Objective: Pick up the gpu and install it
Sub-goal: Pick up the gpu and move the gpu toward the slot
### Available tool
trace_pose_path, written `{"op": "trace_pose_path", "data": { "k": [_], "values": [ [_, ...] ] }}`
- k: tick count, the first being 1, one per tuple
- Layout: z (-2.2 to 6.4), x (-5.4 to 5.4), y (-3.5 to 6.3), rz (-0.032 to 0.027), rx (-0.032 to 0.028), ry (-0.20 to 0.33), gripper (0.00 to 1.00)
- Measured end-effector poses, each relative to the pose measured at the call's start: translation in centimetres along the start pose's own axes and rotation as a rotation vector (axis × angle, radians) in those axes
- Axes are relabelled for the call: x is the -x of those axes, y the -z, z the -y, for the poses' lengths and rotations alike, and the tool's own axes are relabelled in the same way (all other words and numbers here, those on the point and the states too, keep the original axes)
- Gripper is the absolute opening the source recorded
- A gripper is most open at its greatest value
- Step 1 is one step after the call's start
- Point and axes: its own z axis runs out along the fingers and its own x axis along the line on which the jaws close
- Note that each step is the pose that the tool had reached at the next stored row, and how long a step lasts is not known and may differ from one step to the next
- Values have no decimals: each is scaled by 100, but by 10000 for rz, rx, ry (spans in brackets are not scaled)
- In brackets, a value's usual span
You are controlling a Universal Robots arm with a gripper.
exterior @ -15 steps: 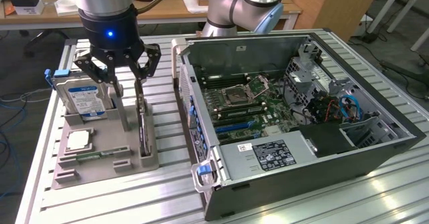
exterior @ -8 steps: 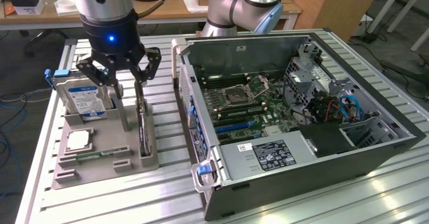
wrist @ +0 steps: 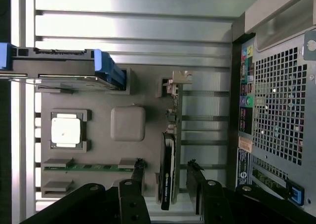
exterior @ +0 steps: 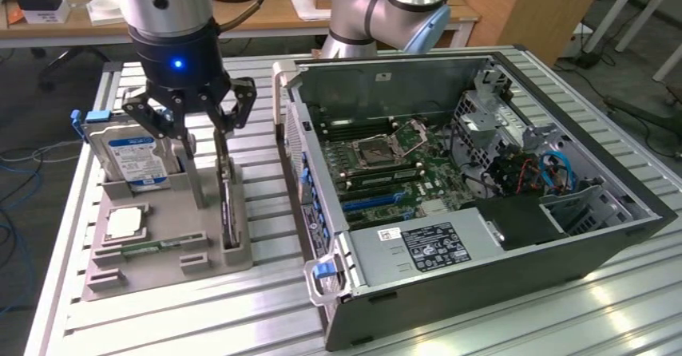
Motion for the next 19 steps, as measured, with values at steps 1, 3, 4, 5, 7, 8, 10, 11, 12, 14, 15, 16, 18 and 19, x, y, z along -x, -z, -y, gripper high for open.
{"op": "trace_pose_path", "data": {
  "k": [1, 3, 4, 5, 7, 8, 10, 11, 12, 14, 15, 16, 18, 19],
  "values": [
    [0, 0, -4, 0, 0, -1, 47],
    [0, 0, -12, -1, 0, 0, 47],
    [0, -1, -16, 0, 0, -1, 47],
    [1, -1, -20, 0, 0, 0, 47],
    [1, -1, -28, -1, 0, 0, 47],
    [1, -1, -33, 0, 0, 0, 47],
    [2, -1, -42, -1, 0, 0, 47],
    [2, -1, -46, -1, 0, -1, 47],
    [2, -1, -49, -1, -1, -1, 47],
    [2, -2, -58, -1, -1, 0, 47],
    [2, -2, -63, 0, 0, -1, 47],
    [2, -2, -68, 0, 0, -1, 47],
    [3, -2, -76, 0, 0, -1, 47],
    [3, -2, -81, -1, -1, -1, 47]
  ]
}}
